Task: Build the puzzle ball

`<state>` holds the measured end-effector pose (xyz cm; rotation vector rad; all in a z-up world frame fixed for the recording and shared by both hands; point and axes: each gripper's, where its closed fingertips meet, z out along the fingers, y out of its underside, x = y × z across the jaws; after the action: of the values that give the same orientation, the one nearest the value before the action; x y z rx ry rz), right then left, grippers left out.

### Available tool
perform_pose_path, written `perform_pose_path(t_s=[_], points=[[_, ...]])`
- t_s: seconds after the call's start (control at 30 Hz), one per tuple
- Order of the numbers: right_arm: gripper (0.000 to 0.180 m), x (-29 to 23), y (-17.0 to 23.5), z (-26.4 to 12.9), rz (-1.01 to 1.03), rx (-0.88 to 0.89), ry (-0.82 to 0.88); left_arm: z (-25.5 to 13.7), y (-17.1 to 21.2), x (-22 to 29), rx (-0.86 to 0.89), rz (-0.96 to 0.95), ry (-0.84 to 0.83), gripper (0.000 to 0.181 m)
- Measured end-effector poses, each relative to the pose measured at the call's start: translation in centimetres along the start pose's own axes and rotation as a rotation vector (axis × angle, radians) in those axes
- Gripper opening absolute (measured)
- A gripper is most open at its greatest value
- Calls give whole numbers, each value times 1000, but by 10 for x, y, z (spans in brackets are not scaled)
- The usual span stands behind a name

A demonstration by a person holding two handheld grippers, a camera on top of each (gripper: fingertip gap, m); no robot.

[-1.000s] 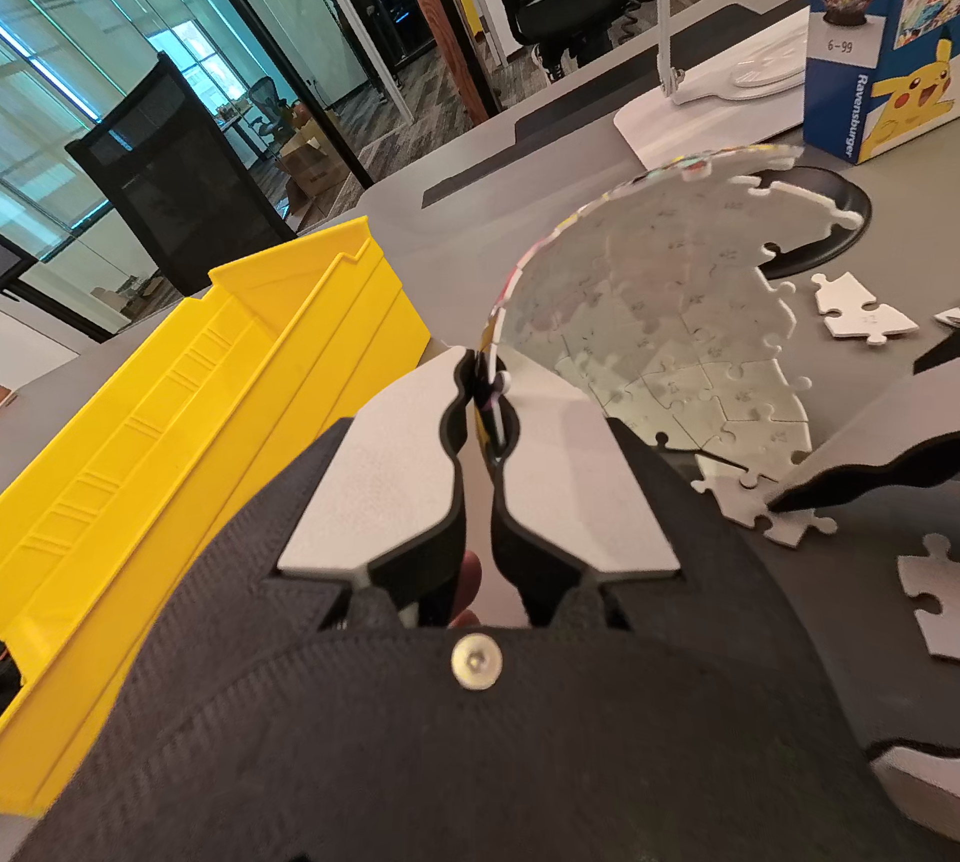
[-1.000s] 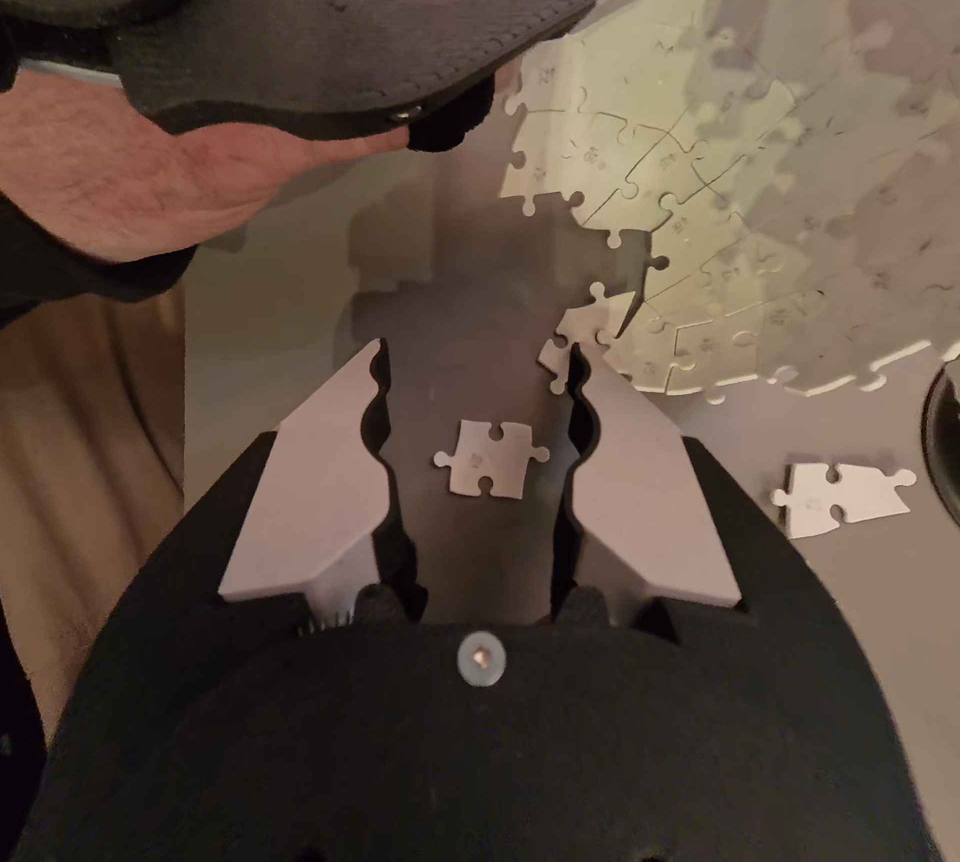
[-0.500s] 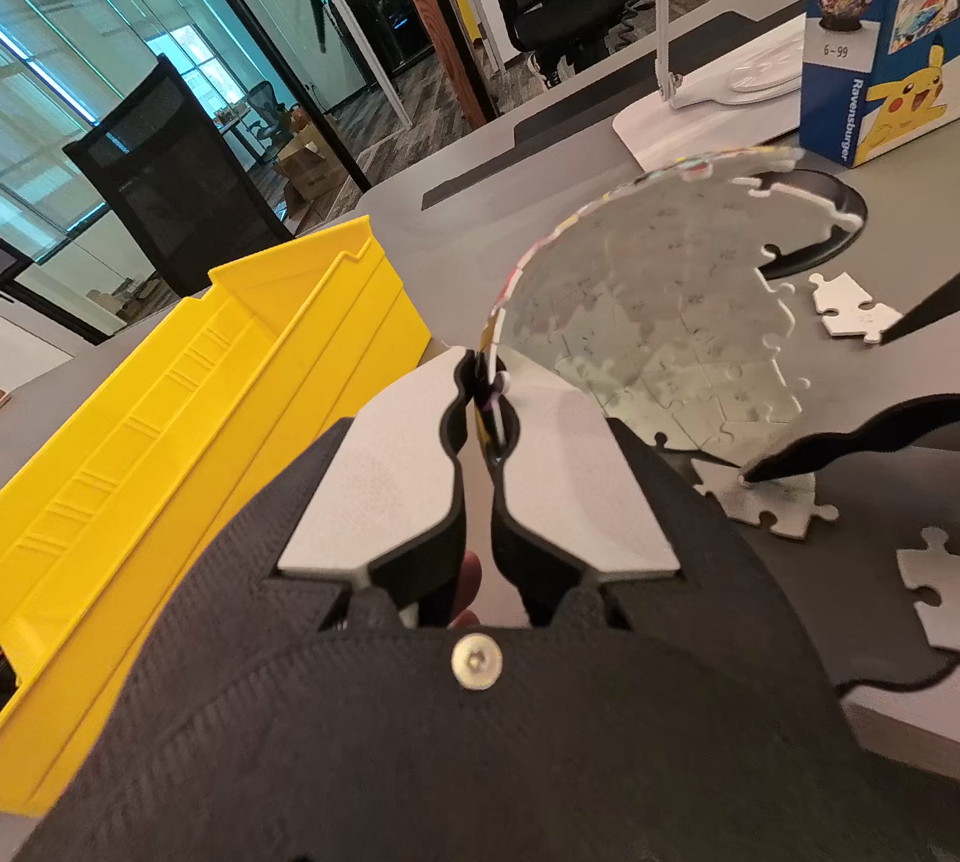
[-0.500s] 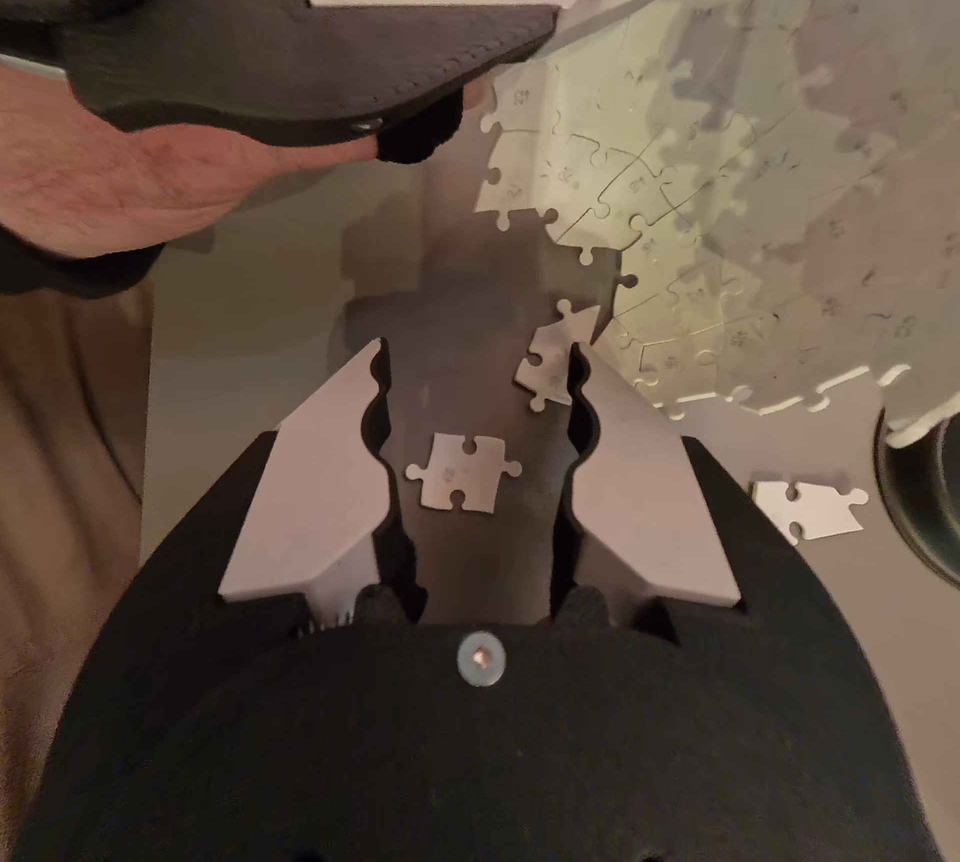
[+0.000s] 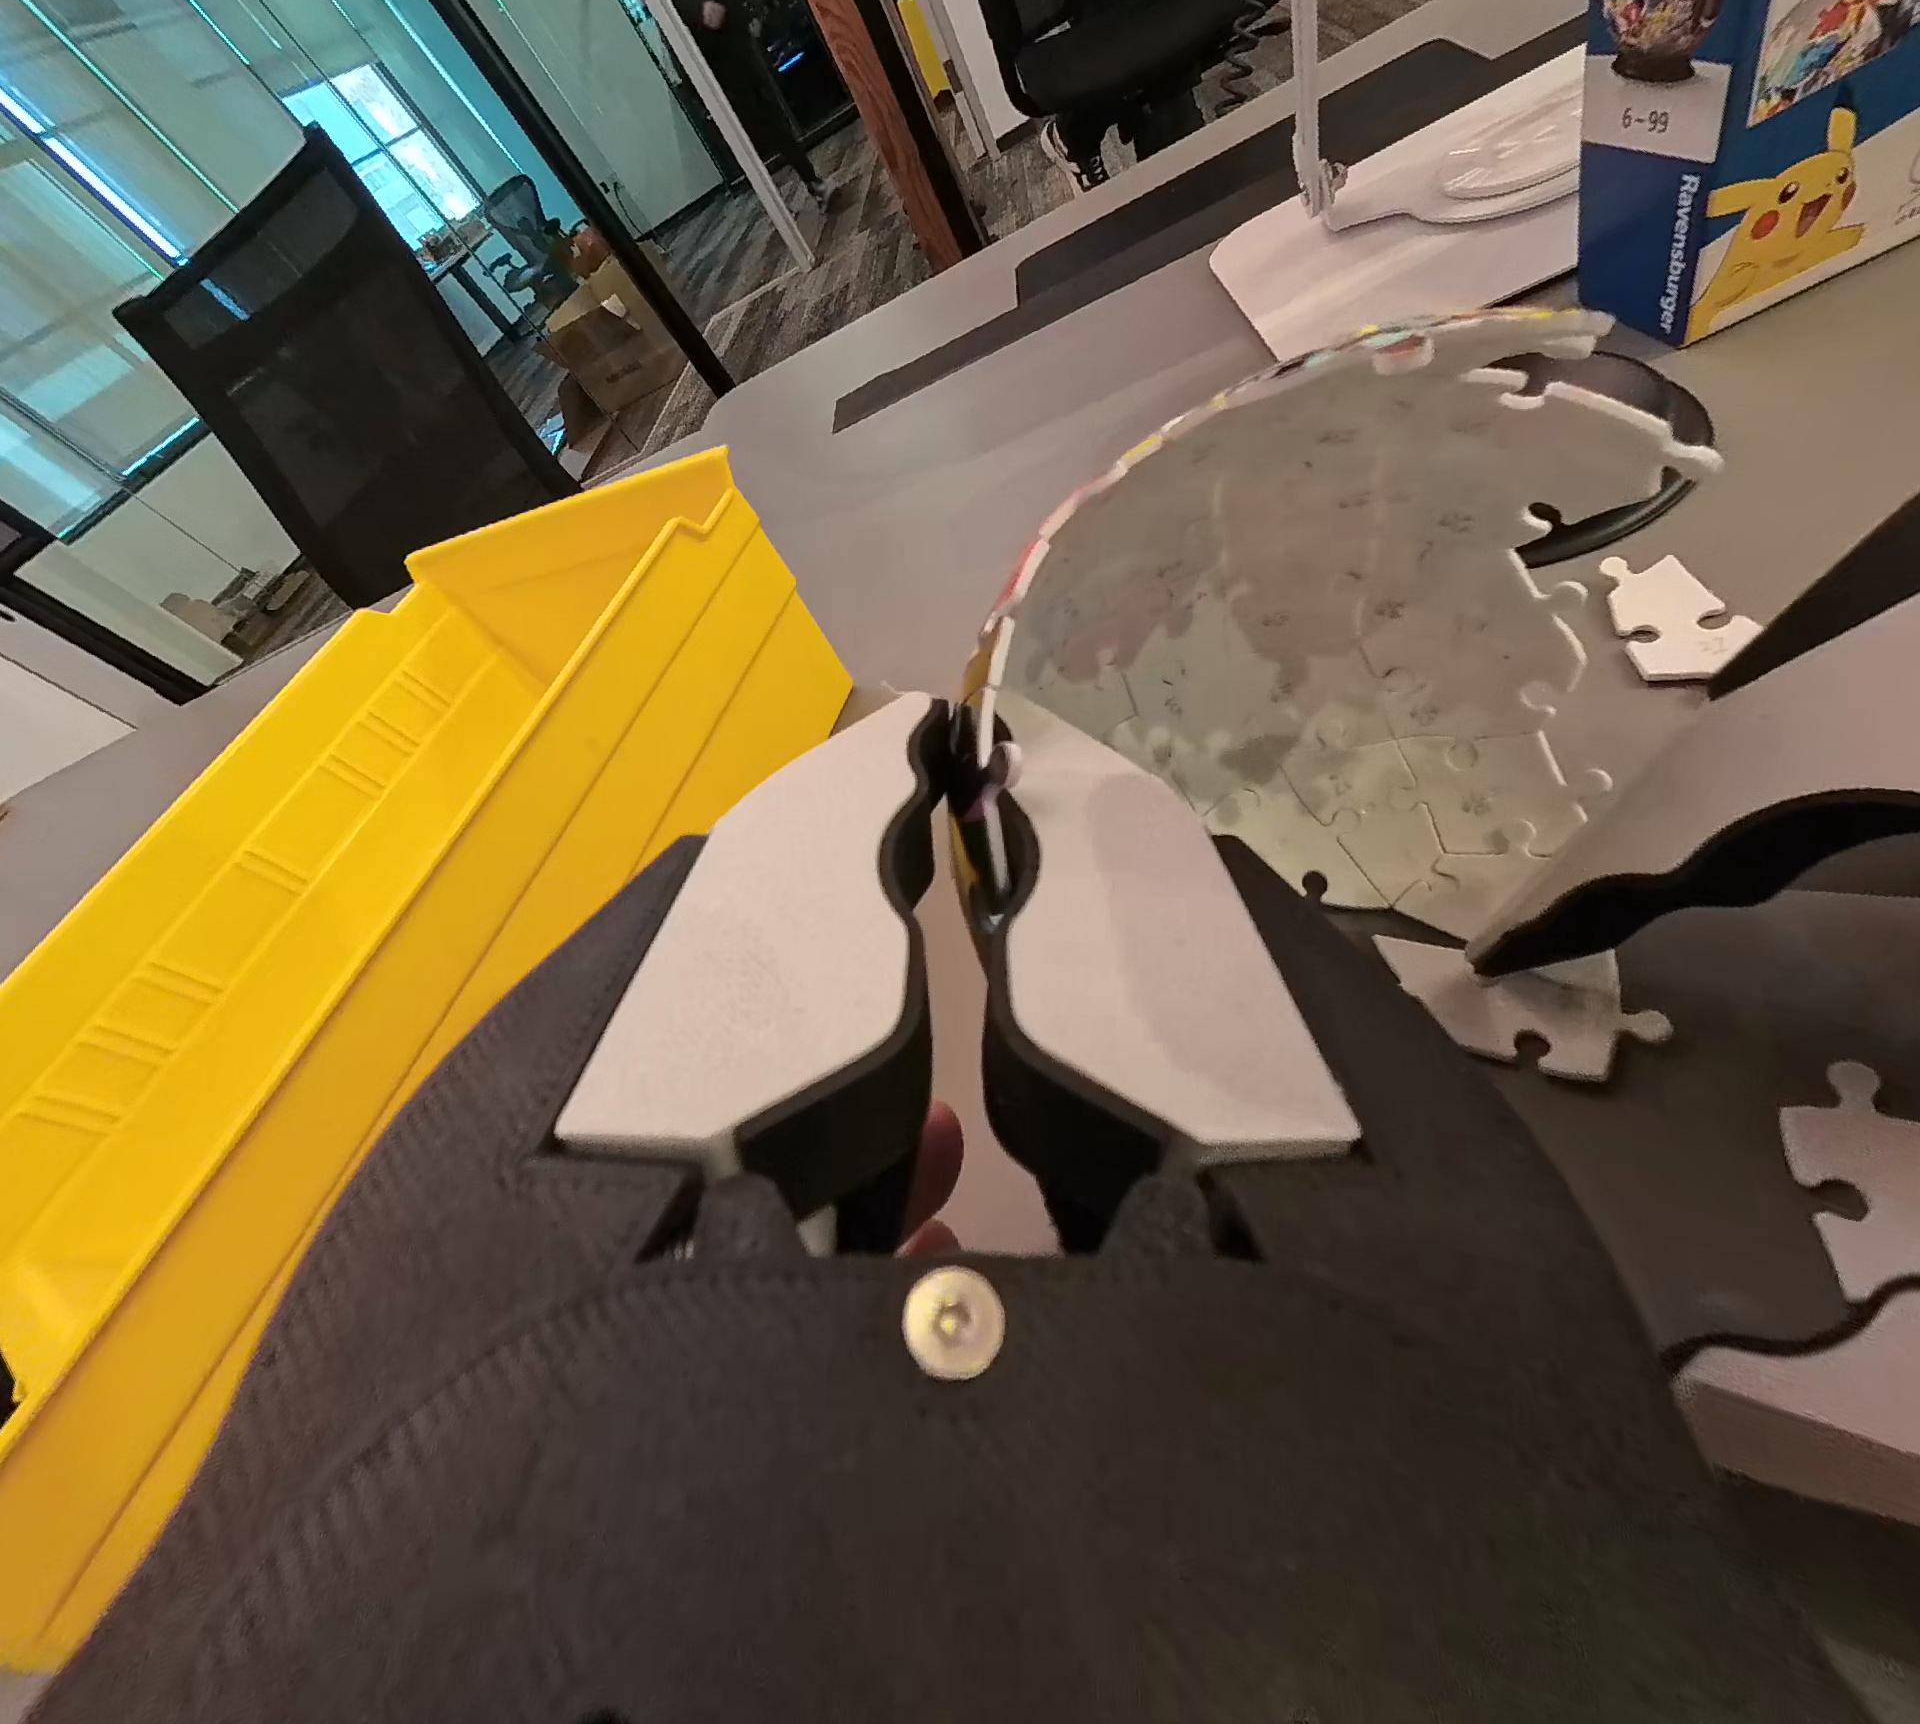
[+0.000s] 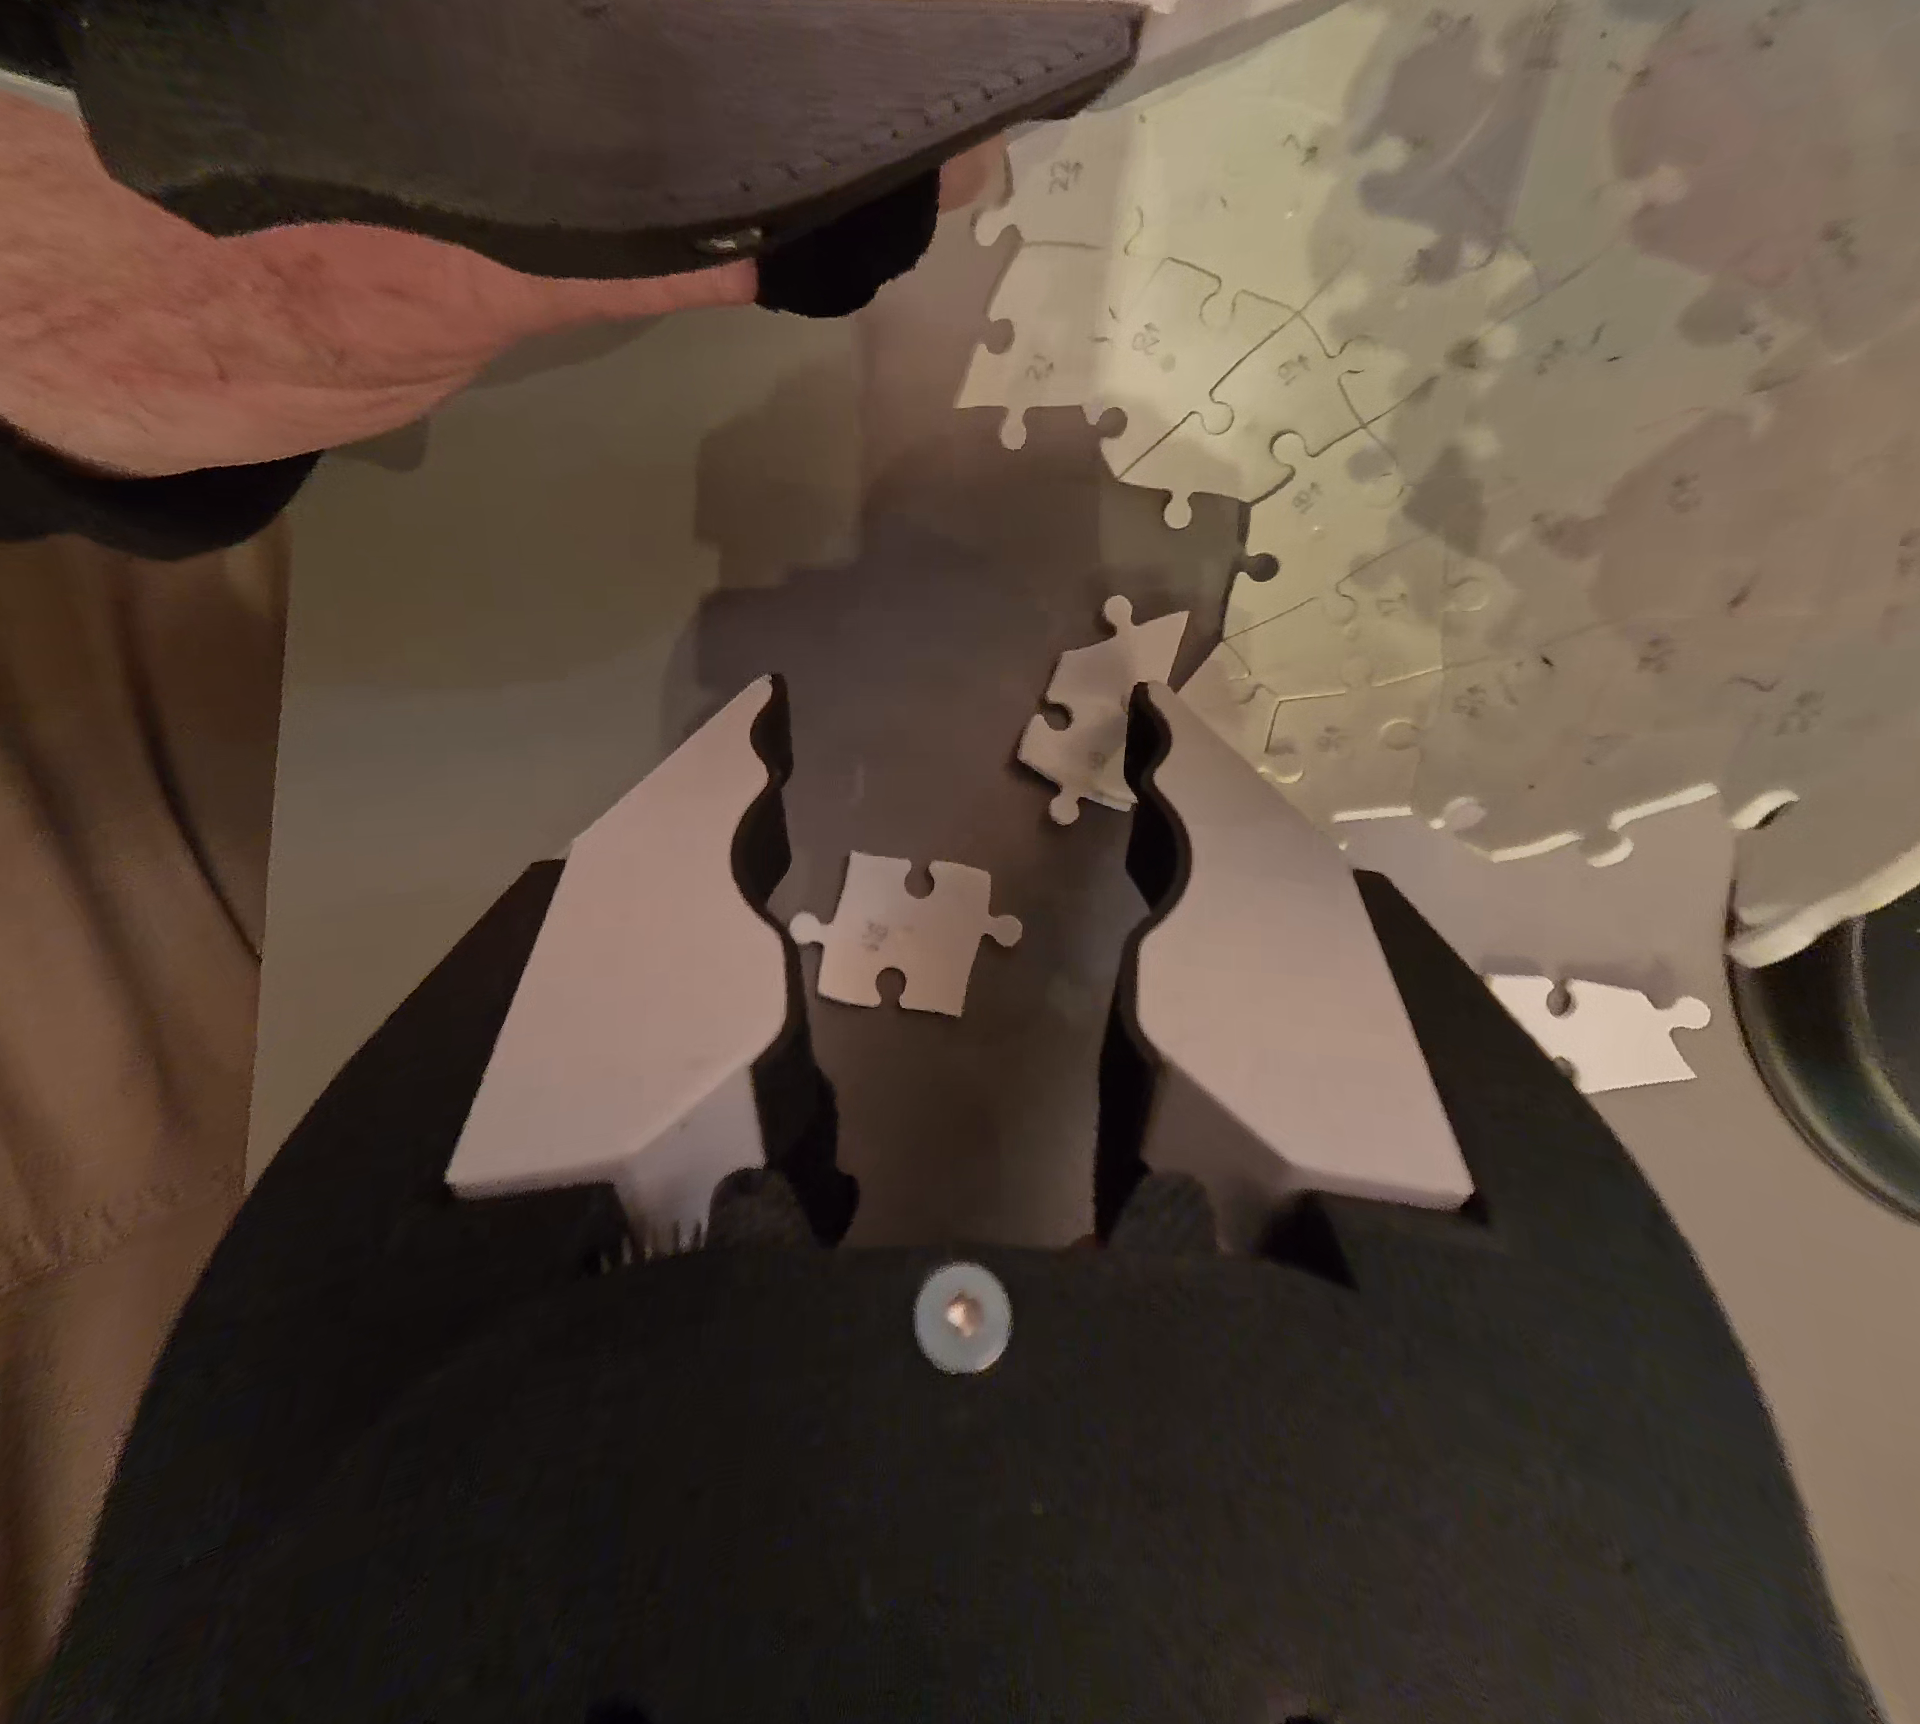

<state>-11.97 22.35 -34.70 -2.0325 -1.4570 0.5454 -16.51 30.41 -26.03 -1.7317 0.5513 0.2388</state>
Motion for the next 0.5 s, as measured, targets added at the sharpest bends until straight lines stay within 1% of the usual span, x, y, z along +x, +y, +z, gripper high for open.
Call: perform_pose_path(t_s=[0.1, 0.5], points=[[61, 2, 1, -2, -14, -10, -9, 0, 1, 0, -2, -2, 1, 5], [60, 4, 6, -3, -85, -28, -25, 1, -1, 1, 7, -13, 10, 5]])
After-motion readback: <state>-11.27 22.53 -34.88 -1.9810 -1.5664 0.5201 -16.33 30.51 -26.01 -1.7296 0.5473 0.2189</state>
